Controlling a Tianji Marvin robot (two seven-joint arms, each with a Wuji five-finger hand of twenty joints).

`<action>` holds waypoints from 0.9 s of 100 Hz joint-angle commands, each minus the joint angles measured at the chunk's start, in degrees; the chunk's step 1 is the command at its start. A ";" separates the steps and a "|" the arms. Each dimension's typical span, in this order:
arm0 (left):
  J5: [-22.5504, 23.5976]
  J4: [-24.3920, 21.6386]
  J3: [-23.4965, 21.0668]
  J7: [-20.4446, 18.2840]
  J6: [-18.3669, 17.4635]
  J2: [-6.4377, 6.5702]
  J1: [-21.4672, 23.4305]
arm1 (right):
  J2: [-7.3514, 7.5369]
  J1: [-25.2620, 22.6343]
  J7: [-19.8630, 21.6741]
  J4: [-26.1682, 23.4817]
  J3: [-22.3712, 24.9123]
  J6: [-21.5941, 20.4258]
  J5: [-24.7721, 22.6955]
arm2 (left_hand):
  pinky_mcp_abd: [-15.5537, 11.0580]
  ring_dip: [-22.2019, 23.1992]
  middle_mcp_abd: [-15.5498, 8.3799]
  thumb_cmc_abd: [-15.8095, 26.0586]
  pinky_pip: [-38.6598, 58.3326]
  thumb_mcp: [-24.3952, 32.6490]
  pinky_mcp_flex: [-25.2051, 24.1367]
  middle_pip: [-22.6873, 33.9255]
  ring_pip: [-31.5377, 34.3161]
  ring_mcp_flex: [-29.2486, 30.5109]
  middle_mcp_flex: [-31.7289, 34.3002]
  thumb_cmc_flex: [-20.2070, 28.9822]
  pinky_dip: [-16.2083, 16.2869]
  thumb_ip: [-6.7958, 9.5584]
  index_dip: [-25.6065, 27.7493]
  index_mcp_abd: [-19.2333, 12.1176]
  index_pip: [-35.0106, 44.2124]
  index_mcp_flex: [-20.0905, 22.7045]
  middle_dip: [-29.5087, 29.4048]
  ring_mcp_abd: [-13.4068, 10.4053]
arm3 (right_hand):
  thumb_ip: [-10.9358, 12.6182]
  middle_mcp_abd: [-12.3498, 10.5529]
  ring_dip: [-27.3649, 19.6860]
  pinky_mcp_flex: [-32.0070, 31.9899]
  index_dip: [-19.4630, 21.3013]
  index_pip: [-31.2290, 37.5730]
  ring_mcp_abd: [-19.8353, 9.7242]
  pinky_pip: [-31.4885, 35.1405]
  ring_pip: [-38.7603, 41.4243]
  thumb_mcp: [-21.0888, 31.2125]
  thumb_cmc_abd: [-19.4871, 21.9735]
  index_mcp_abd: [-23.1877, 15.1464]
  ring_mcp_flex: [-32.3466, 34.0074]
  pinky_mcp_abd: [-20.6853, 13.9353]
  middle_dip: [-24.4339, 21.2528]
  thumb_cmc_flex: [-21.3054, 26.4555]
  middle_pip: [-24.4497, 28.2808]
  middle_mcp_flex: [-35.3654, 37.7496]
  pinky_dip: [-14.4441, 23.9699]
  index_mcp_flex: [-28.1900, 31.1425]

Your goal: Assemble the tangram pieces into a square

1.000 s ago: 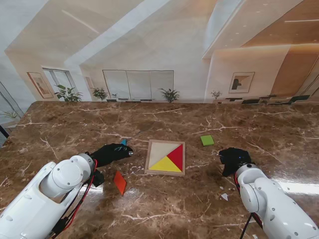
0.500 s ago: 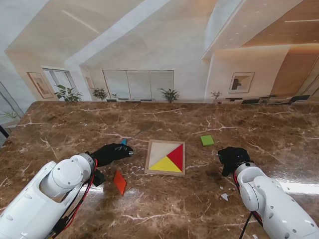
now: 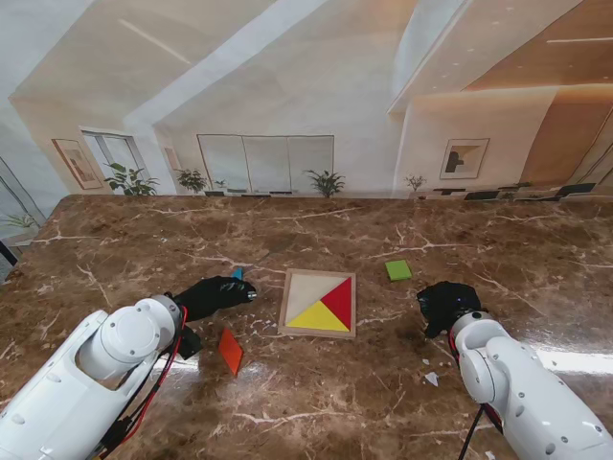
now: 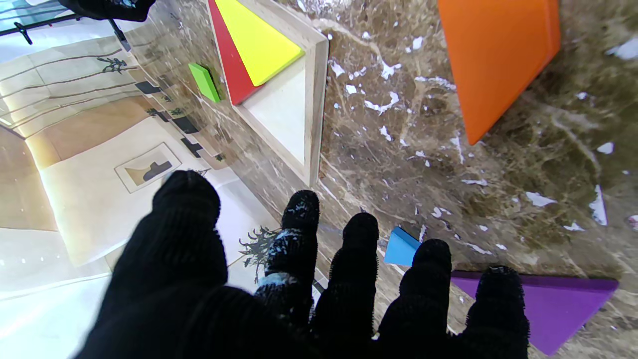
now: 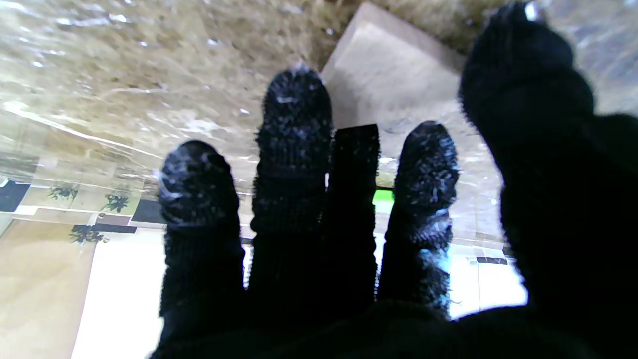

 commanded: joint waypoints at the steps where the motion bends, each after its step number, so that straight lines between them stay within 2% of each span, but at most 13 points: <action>1: 0.04 0.12 0.20 -0.27 0.35 0.06 0.16 | -0.40 -2.69 2.24 4.97 -1.30 0.01 0.64 | -0.25 -0.29 0.21 1.73 -1.43 -1.63 0.07 0.36 -0.73 0.72 0.61 0.80 1.46 1.06 -1.21 -0.23 -0.26 0.66 -0.11 -0.25 | 4.14 1.71 0.00 2.43 0.22 3.95 -0.39 0.40 -1.23 -1.16 3.14 -1.62 3.66 1.05 -2.23 6.36 -4.53 9.22 -0.75 -0.09; 37: -0.01 0.11 0.24 -0.23 0.42 0.04 0.18 | -0.71 -2.36 0.27 6.30 -0.70 -1.75 2.72 | -0.24 -0.27 0.40 1.70 -1.42 -1.62 0.12 0.42 -0.68 0.91 0.83 0.76 1.45 1.03 -1.27 0.01 -0.32 0.90 -0.10 -0.23 | 5.31 2.89 4.46 9.64 -0.35 6.49 -2.85 -0.73 6.02 -0.15 4.81 -0.80 4.47 0.77 -1.63 8.45 -4.50 13.63 -1.28 -1.27; 56: 0.01 0.10 0.12 -0.06 0.37 0.01 0.29 | -0.82 -2.04 -0.29 6.57 -0.17 -3.04 3.38 | -0.18 -0.26 0.45 1.67 -1.40 -1.56 0.16 0.43 -0.66 0.98 0.86 0.81 1.44 1.04 -1.30 0.17 -0.35 0.97 -0.10 -0.12 | 5.75 3.87 4.19 9.83 -1.71 4.89 -2.36 -1.40 5.72 0.01 6.89 -0.50 4.33 0.97 -1.94 8.35 -5.42 13.60 -1.39 -2.02; 74: 0.00 0.06 0.00 -0.09 0.40 0.02 0.39 | -0.96 -1.68 -0.82 7.17 -0.15 -3.84 4.43 | -0.14 -0.24 0.46 1.66 -1.41 -1.56 0.15 0.44 -0.63 1.07 0.90 0.75 1.43 1.03 -1.32 0.16 -0.40 0.98 -0.10 -0.09 | 6.83 3.85 4.26 9.66 -3.12 2.70 -2.07 -1.63 6.10 0.86 9.90 -2.00 4.39 1.45 -1.29 9.11 -5.34 14.49 -1.18 -3.22; 90: 0.02 0.12 -0.04 -0.09 0.29 0.02 0.39 | -1.00 -1.19 -1.27 7.97 -0.37 -4.35 4.94 | -0.13 -0.24 0.45 1.64 -1.39 -1.54 0.20 0.43 -0.62 1.10 0.89 0.75 1.43 1.02 -1.33 0.13 -0.42 1.04 -0.10 -0.06 | 7.62 3.94 4.52 9.61 -6.12 -0.06 -1.88 -1.64 6.95 1.65 12.51 -1.99 4.28 1.70 -0.30 8.97 -5.12 14.83 -0.86 -3.59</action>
